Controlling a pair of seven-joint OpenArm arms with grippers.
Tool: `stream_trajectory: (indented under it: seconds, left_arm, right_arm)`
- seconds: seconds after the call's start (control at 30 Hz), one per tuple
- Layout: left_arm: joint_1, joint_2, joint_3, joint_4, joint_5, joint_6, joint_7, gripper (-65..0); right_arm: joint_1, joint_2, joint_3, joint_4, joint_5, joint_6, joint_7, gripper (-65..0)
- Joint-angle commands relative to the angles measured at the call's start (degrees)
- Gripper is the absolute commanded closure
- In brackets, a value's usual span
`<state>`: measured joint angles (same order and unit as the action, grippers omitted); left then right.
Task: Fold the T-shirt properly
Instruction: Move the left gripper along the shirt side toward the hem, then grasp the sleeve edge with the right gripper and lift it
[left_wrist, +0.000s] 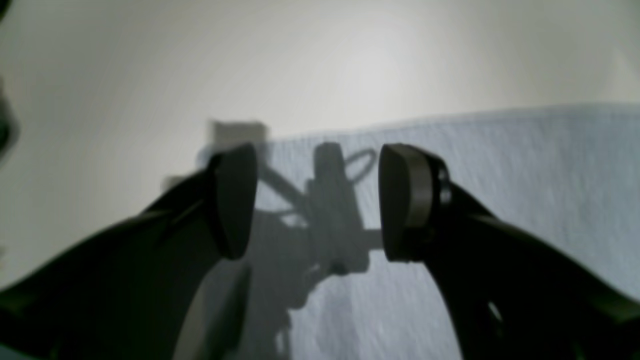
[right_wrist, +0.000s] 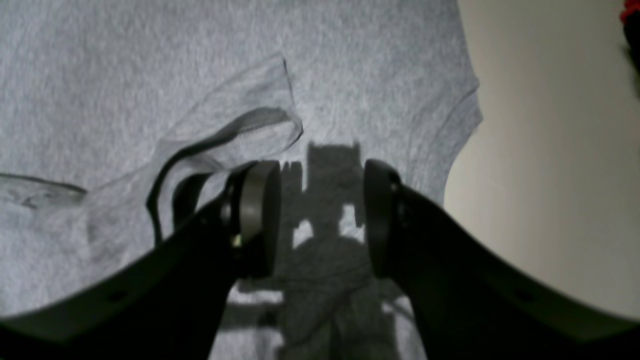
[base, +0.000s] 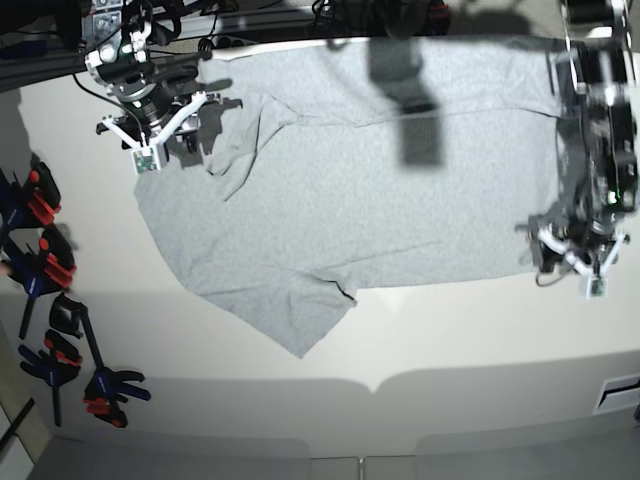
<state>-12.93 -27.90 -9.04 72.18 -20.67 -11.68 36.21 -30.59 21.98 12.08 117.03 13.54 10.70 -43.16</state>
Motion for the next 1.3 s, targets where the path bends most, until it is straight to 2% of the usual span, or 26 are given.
stream_trajectory:
  seconds: [0.0, 0.13, 0.27, 0.33, 0.43, 0.47, 0.5, 0.57, 0.77, 0.87, 0.93, 1.07, 1.13, 1.27]
  left_arm:
    - [-4.17, -1.55, -0.35, -4.17, -0.48, 0.09, -1.92, -35.7]
    - [-15.08, -4.13, -0.35, -25.33, -0.48, -0.61, -5.55, -35.7]
    - [-21.94, -7.06, -0.35, -41.16, -0.48, -1.14, -10.27, -35.7]
    - [-23.63, -8.20, -0.35, -46.38, -0.81, -4.39, -10.51, -35.7]
    - [-23.39, -9.11, -0.35, -49.64, -5.42, -14.40, -9.40, -35.7]
    - [-23.10, -9.09, -0.35, -49.83, -7.74, -17.14, -8.98, -35.7]
    - [-22.69, -8.96, -0.35, -50.01, -9.70, -18.47, -8.55, -35.7]
    - [-22.25, -8.41, -0.35, -49.99, -10.80, -18.58, -8.57, -35.7]
    - [-22.16, -7.96, -0.35, -49.99, -5.68, -18.45, -10.49, -35.7]
    - [-22.16, -8.35, -0.35, -49.99, -5.70, -15.87, -12.28, -35.7]
    - [-22.16, -8.31, -0.35, -49.99, -5.64, -15.54, -11.52, -35.7]
    - [-20.90, -6.97, -0.35, -49.99, -0.04, -15.80, -8.70, -34.6]
    - [-19.19, -6.12, -0.35, -49.99, -0.55, -15.82, -8.83, -31.2]
    - [-17.16, -5.11, -0.35, -49.99, -4.55, -20.37, -7.78, -24.4]
  right_arm:
    - [0.11, 0.52, 0.28, 1.05, 0.42, 0.07, 1.01, -25.4]
    - [0.11, 0.52, 0.28, 1.05, 0.42, 0.04, 0.70, -25.4]
    - [0.13, 0.55, 0.28, 1.05, 0.42, 0.04, 0.68, -25.4]
    - [0.13, 0.52, 0.28, 1.05, 0.42, 0.07, 0.68, -25.4]
    - [0.13, 0.52, 0.28, 1.05, 0.42, 0.04, 0.70, -25.4]
    - [0.11, 0.55, 0.28, 1.05, 0.42, 0.07, 0.66, -25.4]
    - [0.11, 0.52, 0.28, 1.05, 0.42, 0.07, 0.66, -25.4]
    - [0.11, 0.55, 0.28, 1.05, 0.42, 0.07, 0.61, -25.4]
    - [0.11, 0.55, 0.28, 1.05, 0.42, 0.07, 0.02, -25.4]
    - [0.11, 0.55, 0.28, 1.05, 0.42, 0.07, 0.07, -25.4]
    - [0.13, 0.52, 0.28, 1.05, 0.42, 0.07, 0.17, -25.4]
    - [0.13, 0.48, 0.28, 1.05, 0.37, 0.04, 3.41, -25.4]
    - [0.13, 0.37, 0.28, 1.05, 0.39, 0.04, 5.64, -25.4]
    - [0.33, 0.42, 0.28, 1.05, 0.39, 0.04, 6.29, -25.4]
